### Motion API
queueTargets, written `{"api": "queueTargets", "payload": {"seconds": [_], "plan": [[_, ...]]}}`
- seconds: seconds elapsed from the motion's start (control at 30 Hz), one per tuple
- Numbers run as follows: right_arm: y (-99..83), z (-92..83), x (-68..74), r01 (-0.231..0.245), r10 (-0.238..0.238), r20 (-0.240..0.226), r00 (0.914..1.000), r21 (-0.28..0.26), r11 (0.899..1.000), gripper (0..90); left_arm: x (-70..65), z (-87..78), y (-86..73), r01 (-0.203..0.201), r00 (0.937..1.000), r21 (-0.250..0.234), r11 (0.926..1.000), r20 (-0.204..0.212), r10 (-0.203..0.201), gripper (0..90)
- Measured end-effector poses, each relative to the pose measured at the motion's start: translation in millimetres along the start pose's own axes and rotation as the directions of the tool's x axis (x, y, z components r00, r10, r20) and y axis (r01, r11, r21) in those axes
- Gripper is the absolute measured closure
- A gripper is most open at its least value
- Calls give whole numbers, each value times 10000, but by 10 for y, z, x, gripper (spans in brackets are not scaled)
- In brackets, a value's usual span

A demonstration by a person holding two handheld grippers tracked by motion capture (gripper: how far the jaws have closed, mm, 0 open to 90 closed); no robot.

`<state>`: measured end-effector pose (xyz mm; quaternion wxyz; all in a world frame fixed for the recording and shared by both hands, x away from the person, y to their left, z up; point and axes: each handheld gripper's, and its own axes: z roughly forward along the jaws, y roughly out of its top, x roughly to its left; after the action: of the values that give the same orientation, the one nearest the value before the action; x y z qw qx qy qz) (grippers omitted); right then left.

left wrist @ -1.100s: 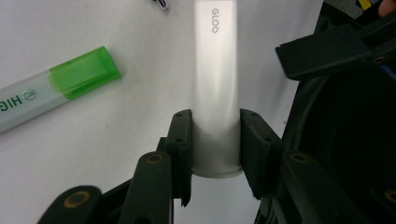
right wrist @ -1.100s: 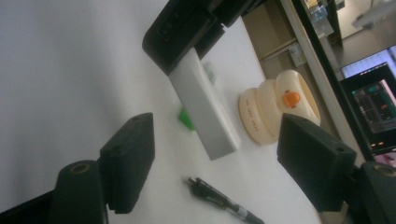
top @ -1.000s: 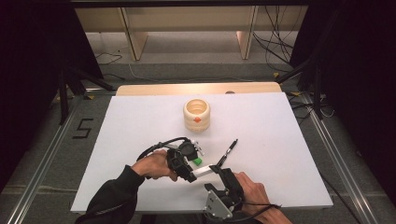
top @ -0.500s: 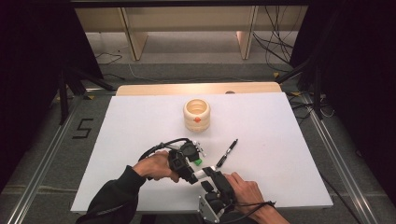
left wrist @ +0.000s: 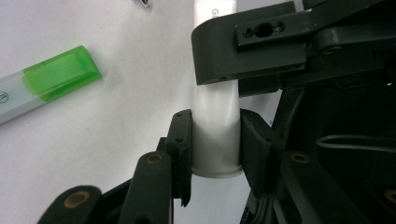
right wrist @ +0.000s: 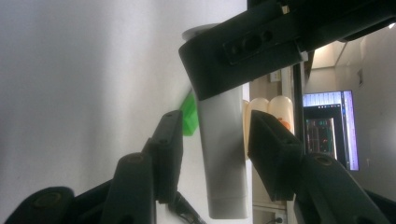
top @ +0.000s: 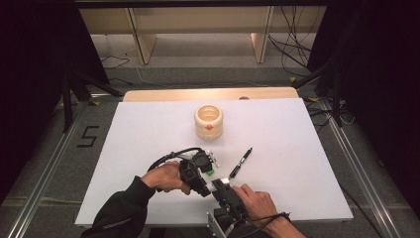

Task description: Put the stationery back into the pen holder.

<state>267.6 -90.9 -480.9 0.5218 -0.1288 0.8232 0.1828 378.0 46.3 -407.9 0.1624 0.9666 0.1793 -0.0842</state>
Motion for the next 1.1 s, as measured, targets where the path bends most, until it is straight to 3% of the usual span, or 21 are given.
{"api": "queueTargets", "payload": {"seconds": [0.63,0.73,0.9,1.0,1.1], "plan": [[27,4,24,321,-324,220,9992,101,9994,678,-23,1,18,4,10000,7,10000,39,-4,664],[30,1,36,697,-701,291,9971,140,9975,692,-22,2,20,-33,10000,70,10000,53,33,663],[31,-5,44,749,-751,358,9965,70,9972,698,-34,-18,15,-61,10000,154,9999,31,61,660],[29,-11,41,793,-792,495,9956,11,9969,700,-38,-49,10,1,10000,-118,9999,-39,-1,639],[4,-17,39,789,-790,508,9956,39,9969,701,-55,-116,-10,-66,9997,-271,9996,-253,59,564]]}}
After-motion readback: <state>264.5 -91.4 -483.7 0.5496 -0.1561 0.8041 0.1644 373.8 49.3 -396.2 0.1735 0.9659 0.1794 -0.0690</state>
